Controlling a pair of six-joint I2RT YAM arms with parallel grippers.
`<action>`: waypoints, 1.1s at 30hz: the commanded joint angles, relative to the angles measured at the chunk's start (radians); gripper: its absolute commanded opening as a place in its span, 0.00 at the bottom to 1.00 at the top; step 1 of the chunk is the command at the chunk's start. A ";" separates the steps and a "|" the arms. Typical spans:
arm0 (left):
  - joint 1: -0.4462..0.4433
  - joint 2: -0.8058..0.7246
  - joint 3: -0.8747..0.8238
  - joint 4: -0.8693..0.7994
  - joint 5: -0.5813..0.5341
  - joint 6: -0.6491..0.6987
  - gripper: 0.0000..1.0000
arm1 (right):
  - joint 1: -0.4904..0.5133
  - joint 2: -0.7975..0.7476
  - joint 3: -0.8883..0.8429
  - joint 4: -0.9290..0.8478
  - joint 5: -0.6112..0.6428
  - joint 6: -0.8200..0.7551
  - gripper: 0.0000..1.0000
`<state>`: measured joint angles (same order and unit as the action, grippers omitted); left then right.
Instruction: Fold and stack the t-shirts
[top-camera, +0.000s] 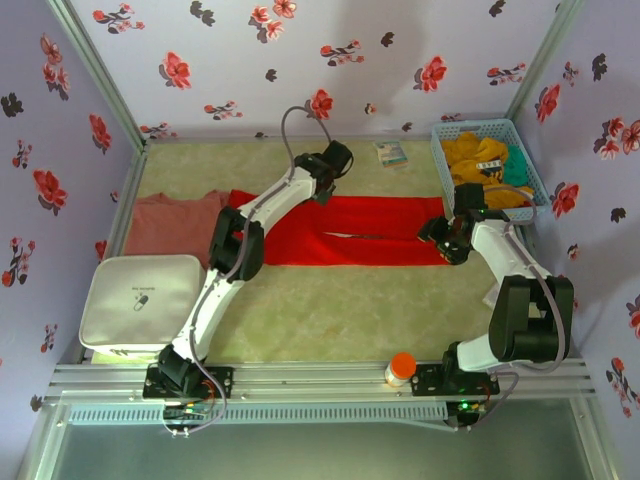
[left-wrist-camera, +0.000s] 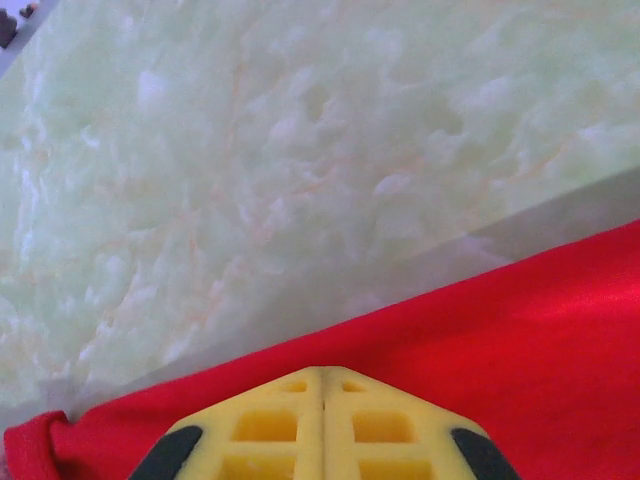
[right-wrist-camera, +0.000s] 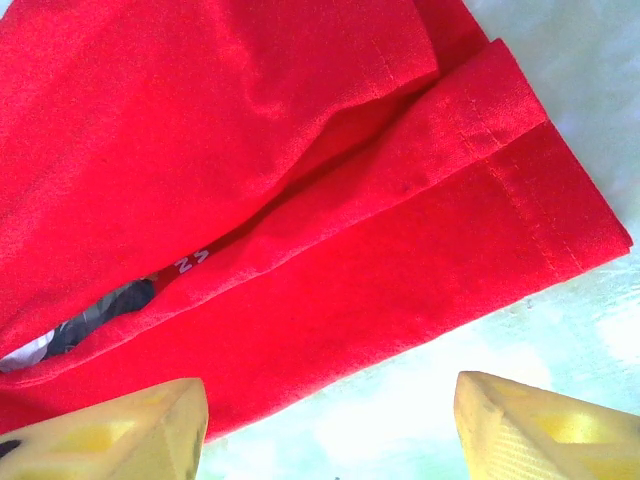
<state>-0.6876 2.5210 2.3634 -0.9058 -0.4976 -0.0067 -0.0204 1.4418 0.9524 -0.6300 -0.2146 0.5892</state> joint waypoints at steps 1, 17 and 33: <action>-0.034 0.028 0.022 0.037 -0.012 0.078 0.14 | 0.004 -0.020 -0.012 -0.033 -0.003 -0.017 0.66; 0.064 -0.348 -0.338 -0.055 0.182 -0.248 0.53 | 0.008 -0.007 0.026 -0.015 0.035 -0.047 0.69; 0.170 -0.635 -0.959 0.090 0.439 -0.475 0.49 | 0.099 0.462 0.400 0.029 0.194 -0.163 0.68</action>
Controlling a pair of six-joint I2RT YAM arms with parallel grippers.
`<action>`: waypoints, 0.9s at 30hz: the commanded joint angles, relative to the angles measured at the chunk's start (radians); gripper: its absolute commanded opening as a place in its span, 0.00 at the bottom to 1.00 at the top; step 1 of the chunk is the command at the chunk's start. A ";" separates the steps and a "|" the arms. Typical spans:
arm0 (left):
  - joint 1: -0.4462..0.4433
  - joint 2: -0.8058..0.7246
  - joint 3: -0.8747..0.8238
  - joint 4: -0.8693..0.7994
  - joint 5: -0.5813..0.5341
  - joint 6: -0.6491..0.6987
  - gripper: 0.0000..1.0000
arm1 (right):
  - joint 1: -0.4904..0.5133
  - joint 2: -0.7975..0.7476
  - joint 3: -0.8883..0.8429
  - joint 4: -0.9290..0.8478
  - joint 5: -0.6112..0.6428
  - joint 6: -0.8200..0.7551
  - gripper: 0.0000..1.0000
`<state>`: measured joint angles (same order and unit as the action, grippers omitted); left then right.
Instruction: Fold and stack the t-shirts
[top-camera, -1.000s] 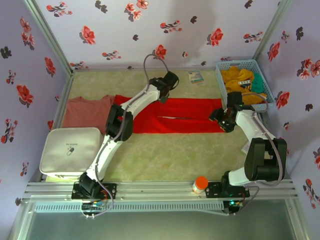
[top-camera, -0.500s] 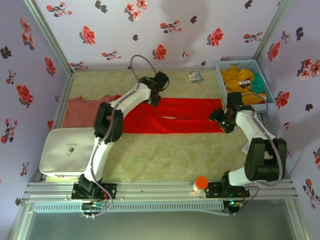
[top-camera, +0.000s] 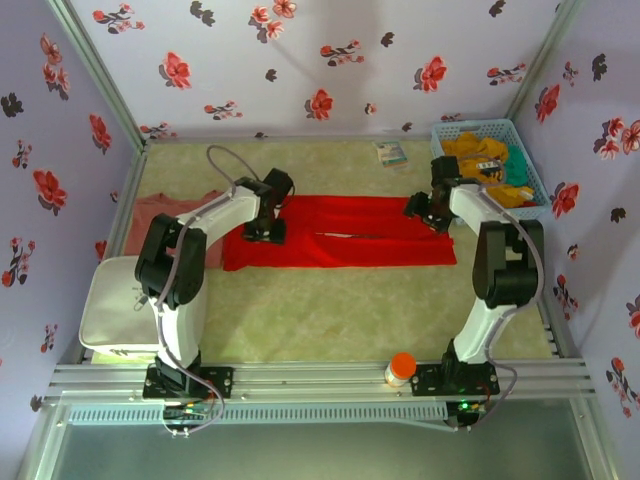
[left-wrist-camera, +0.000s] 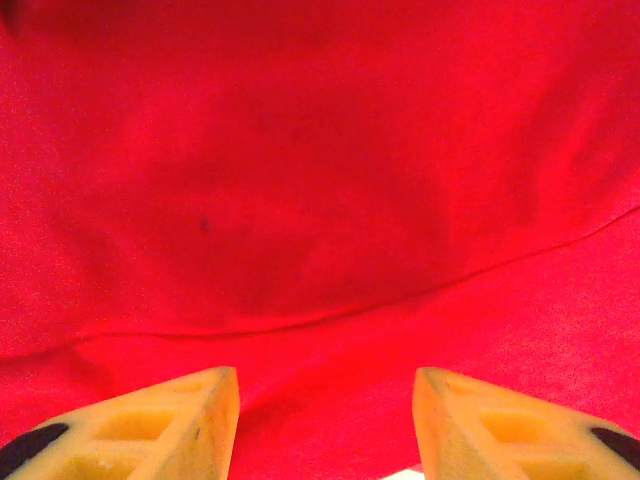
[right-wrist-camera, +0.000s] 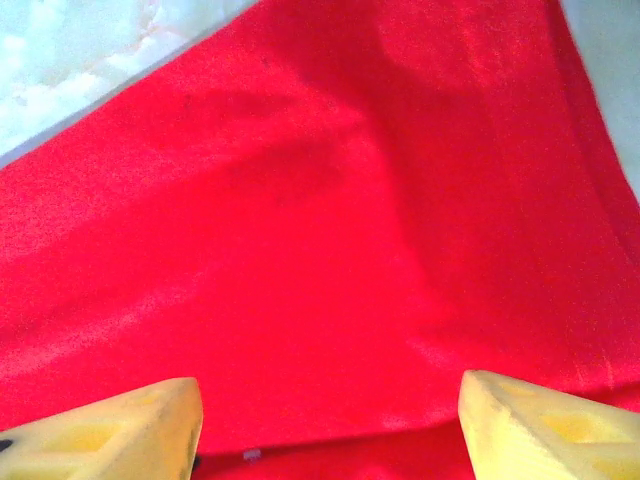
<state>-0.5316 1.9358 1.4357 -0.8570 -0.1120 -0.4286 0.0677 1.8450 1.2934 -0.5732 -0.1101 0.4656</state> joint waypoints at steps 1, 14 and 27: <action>0.017 -0.052 -0.044 0.050 0.057 -0.059 0.49 | 0.018 0.090 0.085 -0.049 0.109 -0.046 0.68; 0.051 0.229 0.217 -0.108 0.067 0.007 0.44 | 0.099 0.152 0.078 -0.199 0.164 -0.058 0.64; 0.060 0.509 0.734 -0.232 0.078 0.143 0.41 | 0.343 -0.067 -0.178 -0.167 0.097 0.090 0.64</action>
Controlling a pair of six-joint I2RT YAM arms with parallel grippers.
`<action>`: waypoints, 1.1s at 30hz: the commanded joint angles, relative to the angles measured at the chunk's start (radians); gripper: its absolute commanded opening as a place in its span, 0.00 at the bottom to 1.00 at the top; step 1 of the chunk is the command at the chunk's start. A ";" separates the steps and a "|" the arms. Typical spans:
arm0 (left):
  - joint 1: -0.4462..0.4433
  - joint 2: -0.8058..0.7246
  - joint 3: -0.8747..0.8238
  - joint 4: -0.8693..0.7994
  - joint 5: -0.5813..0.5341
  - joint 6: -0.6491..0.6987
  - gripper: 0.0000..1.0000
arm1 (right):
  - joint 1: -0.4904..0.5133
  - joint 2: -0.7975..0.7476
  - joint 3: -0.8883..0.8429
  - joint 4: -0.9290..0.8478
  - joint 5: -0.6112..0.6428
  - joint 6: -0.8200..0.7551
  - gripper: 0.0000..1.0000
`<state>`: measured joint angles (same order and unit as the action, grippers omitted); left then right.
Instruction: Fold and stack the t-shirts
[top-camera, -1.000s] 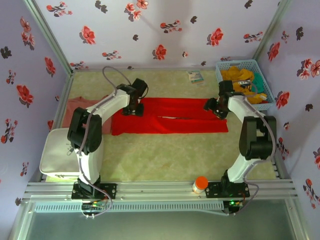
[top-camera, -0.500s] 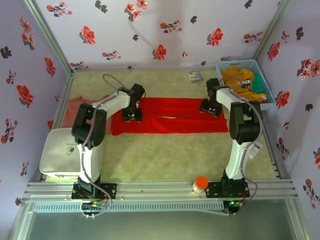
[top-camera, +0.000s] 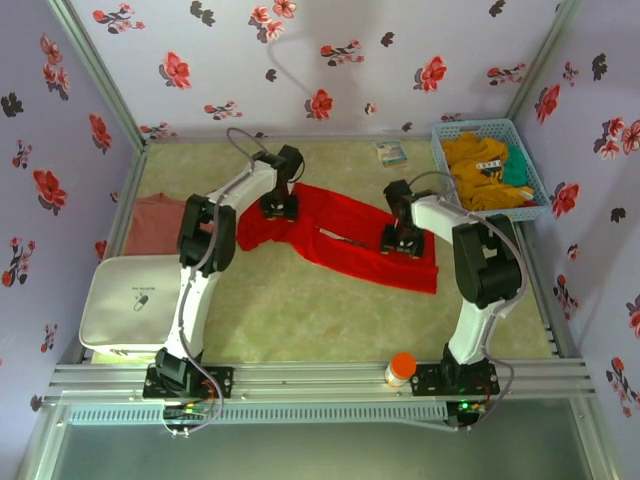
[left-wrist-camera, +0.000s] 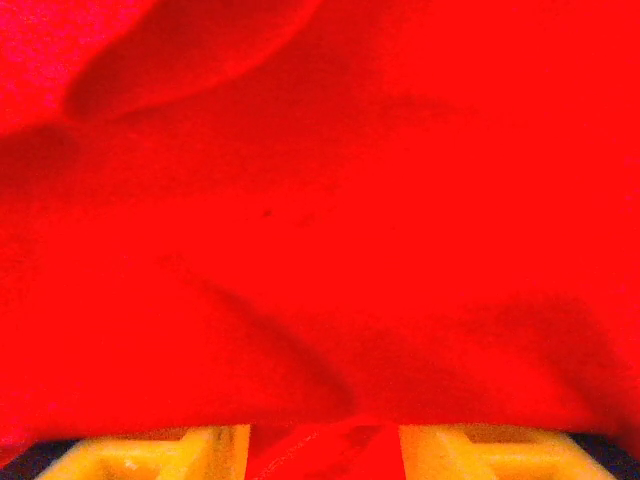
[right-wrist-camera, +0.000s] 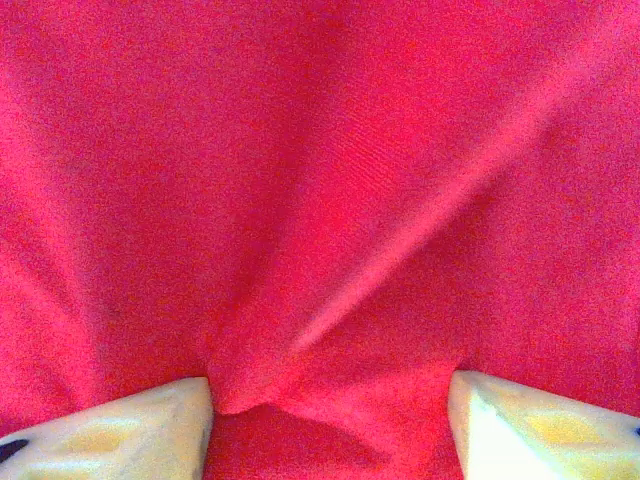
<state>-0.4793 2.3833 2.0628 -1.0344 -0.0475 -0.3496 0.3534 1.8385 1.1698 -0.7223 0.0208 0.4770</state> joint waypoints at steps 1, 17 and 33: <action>0.008 0.093 0.160 -0.072 0.014 0.078 0.41 | 0.090 -0.083 -0.086 0.000 -0.048 0.114 0.64; -0.013 0.227 0.419 -0.043 0.049 0.232 0.45 | 0.678 -0.036 -0.106 0.306 -0.119 0.627 0.65; 0.010 0.084 0.463 -0.057 0.131 0.185 0.56 | 0.651 -0.234 0.010 0.065 0.179 0.520 0.70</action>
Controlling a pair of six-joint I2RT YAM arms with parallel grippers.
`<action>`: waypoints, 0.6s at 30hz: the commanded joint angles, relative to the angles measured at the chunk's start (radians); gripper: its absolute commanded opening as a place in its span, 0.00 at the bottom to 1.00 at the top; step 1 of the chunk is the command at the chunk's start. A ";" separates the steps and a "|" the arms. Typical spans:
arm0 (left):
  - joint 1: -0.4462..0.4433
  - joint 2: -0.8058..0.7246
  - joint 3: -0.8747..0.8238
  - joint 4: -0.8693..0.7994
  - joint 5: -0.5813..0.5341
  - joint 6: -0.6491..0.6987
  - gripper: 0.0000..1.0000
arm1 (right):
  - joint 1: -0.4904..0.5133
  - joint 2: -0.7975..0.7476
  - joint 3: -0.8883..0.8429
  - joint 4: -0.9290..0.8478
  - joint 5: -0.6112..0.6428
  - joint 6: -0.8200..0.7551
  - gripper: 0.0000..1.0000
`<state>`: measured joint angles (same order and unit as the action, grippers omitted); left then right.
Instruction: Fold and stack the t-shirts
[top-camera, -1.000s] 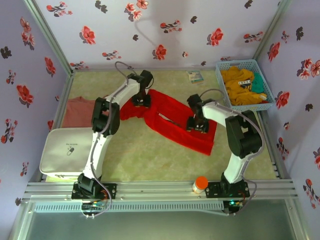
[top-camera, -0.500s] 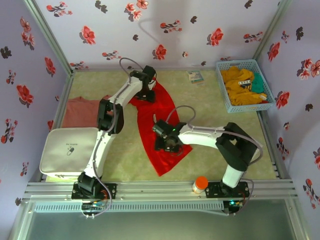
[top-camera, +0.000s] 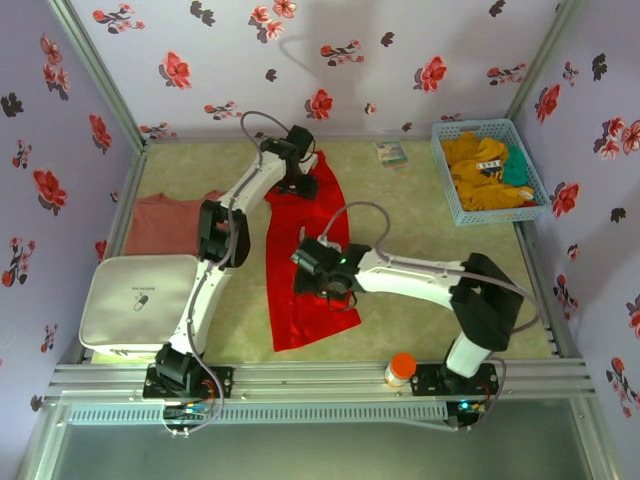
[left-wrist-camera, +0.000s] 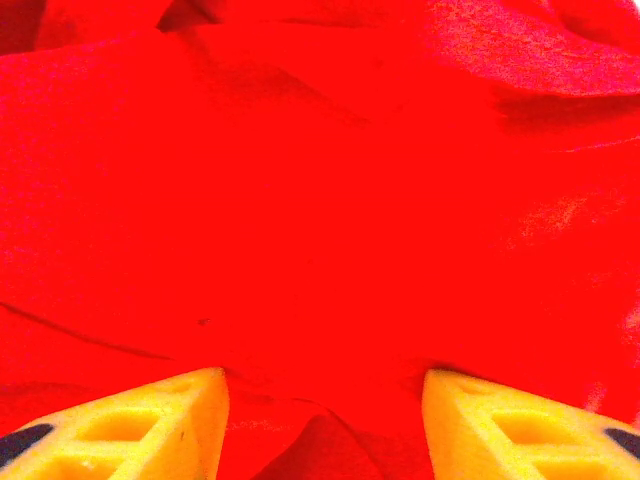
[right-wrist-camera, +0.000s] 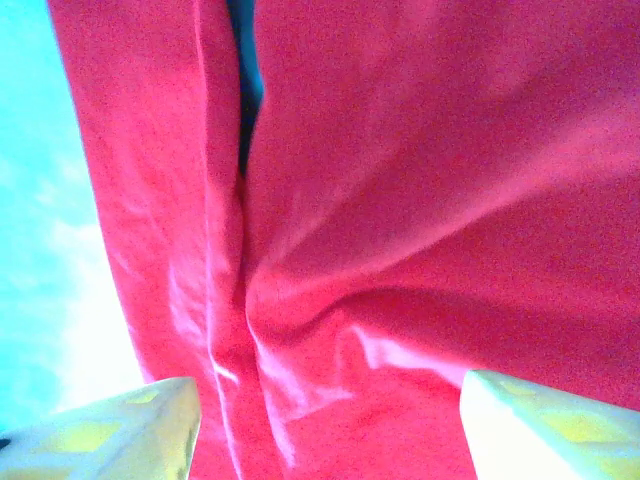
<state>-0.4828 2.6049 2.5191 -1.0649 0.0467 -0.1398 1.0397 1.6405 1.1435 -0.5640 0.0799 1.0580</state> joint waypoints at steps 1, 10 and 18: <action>0.013 -0.172 -0.013 -0.022 0.036 -0.027 0.56 | -0.055 -0.037 0.041 -0.099 0.118 -0.086 0.70; 0.016 -0.570 -0.626 0.192 0.018 -0.181 0.55 | -0.210 0.115 0.110 -0.010 -0.071 -0.303 0.68; 0.014 -0.808 -1.209 0.471 0.031 -0.333 0.51 | -0.245 0.265 0.156 0.072 -0.139 -0.383 0.66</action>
<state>-0.4747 1.8572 1.4117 -0.7055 0.0647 -0.3931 0.8028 1.8751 1.2594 -0.5232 -0.0265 0.7307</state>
